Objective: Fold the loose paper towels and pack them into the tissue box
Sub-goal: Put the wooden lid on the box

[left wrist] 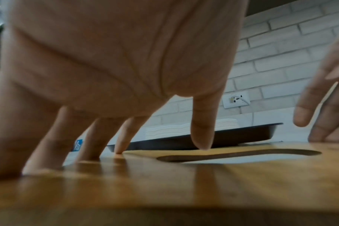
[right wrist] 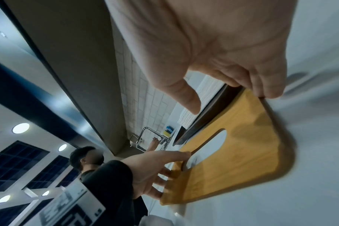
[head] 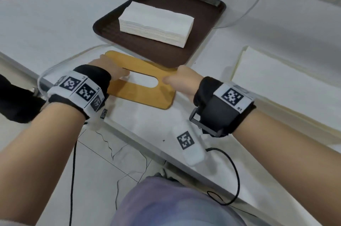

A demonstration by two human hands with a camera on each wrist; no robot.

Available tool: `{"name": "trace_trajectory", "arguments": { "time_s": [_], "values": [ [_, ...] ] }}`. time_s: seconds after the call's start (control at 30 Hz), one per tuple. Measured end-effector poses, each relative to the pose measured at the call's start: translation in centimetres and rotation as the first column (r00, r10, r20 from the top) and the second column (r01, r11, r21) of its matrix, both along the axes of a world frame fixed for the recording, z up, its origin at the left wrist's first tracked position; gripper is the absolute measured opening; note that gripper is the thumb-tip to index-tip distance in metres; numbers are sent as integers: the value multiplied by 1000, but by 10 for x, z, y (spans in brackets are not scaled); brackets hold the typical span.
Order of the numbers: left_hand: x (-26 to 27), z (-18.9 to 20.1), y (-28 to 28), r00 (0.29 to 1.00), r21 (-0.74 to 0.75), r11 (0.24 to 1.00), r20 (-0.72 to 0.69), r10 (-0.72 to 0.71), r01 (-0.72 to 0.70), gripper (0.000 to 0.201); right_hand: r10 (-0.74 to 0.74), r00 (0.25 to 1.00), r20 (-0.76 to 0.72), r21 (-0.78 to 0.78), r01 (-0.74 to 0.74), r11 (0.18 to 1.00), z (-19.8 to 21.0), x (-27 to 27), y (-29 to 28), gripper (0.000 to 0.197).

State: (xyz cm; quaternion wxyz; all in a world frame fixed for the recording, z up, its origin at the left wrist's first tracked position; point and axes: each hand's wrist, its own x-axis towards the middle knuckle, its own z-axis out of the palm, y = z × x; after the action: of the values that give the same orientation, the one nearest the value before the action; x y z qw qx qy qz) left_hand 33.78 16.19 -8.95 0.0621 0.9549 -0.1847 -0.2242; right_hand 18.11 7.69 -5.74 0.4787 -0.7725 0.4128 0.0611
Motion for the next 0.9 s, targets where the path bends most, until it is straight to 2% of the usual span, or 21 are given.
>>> {"name": "trace_trajectory", "arguments": {
  "time_s": [0.07, 0.13, 0.23, 0.3, 0.4, 0.47, 0.6, 0.67, 0.77, 0.9],
  "values": [
    [2, -6, 1, 998, 69, 998, 55, -10, 6, 78, -25, 999, 24, 15, 24, 1000, -1, -1, 0, 49],
    [1, -7, 2, 997, 68, 998, 77, 8, -14, 75, -37, 998, 49, 12, 36, 999, -4, -1, -1, 53],
    [-7, -6, 7, 999, -8, 999, 18, 51, -51, 76, -7, 1000, 1, -25, 7, 1000, -12, -5, -3, 77],
    [-15, -4, 12, 999, -58, 997, 13, 50, -49, 76, 89, 991, -102, -128, -101, 987, -15, -13, -2, 94],
    [-26, 2, 23, 1000, -100, 995, 17, 9, -7, 68, 261, 923, -282, -306, -344, 888, -14, -24, 6, 119],
    [-36, 9, 30, 1000, -134, 991, 28, -8, 11, 62, 359, 868, -344, -334, -471, 817, -10, -30, 11, 133],
    [-54, 35, 41, 999, -257, 966, 35, -13, 21, 53, 503, 767, -400, -388, -638, 665, 9, -42, 20, 142],
    [-61, 52, 45, 999, -333, 942, 35, -25, 35, 48, 516, 761, -393, -471, -649, 598, 25, -50, 23, 142],
    [-71, 80, 42, 995, -435, 898, 94, -36, 73, 43, 479, 806, -346, -603, -583, 545, 55, -67, 20, 139],
    [-91, 110, 13, 963, -512, 821, 219, -160, 253, 58, 357, 872, -335, -751, -476, 459, 87, -97, 1, 134]
  ]
}}
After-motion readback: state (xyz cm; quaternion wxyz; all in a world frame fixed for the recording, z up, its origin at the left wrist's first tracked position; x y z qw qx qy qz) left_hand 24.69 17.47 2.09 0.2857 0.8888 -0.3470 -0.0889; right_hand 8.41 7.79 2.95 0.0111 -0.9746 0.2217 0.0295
